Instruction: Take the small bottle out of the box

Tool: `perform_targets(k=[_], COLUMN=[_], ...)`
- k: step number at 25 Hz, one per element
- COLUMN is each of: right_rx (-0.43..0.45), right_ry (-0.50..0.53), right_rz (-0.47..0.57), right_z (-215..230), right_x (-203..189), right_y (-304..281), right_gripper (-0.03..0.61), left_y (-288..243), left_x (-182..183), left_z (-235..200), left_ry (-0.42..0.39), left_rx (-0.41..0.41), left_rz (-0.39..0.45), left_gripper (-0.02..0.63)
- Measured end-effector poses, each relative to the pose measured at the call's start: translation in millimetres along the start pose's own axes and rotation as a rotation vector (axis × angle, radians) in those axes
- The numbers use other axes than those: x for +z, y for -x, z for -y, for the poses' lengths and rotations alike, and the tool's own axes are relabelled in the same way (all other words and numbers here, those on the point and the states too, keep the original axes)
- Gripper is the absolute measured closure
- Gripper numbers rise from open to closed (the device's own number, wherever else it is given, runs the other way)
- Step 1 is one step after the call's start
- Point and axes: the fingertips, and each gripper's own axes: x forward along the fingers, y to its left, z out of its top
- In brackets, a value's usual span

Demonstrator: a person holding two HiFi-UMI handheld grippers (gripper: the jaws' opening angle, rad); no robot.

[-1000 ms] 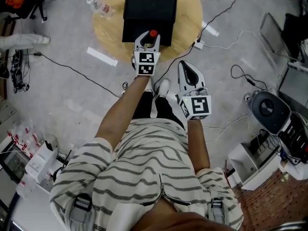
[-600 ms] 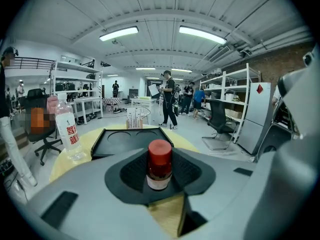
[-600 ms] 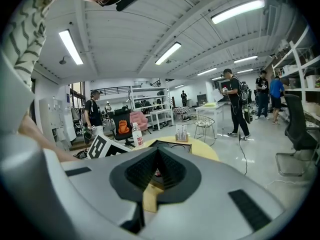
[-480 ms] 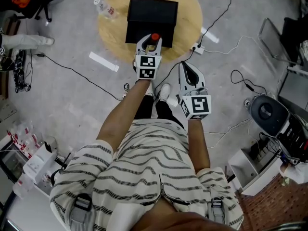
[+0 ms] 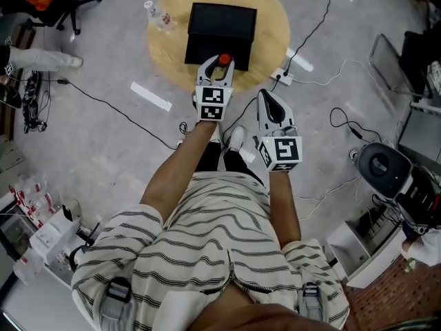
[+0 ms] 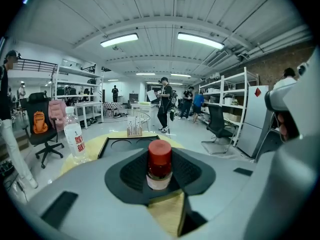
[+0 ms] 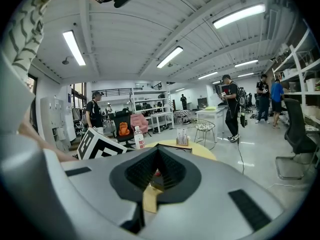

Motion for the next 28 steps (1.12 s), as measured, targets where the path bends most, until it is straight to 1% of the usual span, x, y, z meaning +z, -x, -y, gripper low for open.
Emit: perform_targets(k=[6, 14, 24, 28], right_rx=[0.001, 0.004, -0.004, -0.003], right_ry=[-0.001, 0.012, 0.022, 0.01], right_rz=[0.006, 0.018, 0.035, 0.048], right_z=[-5, -9, -10, -11], right_x=[0, 9, 17, 23], right_y=[7, 12, 21, 23], right_gripper=[0.568, 0.568, 0.568, 0.568], left_y=[18, 39, 65, 73], left_x=[5, 24, 41, 48], left_z=[4, 12, 18, 20], left_ry=[0.0, 0.003, -0.015, -0.021], left_rx=[0.002, -0.007, -0.009, -0.008], left_rz=[0.022, 0.053, 0.084, 0.101], left_gripper=[0.465, 0.466, 0.466, 0.466])
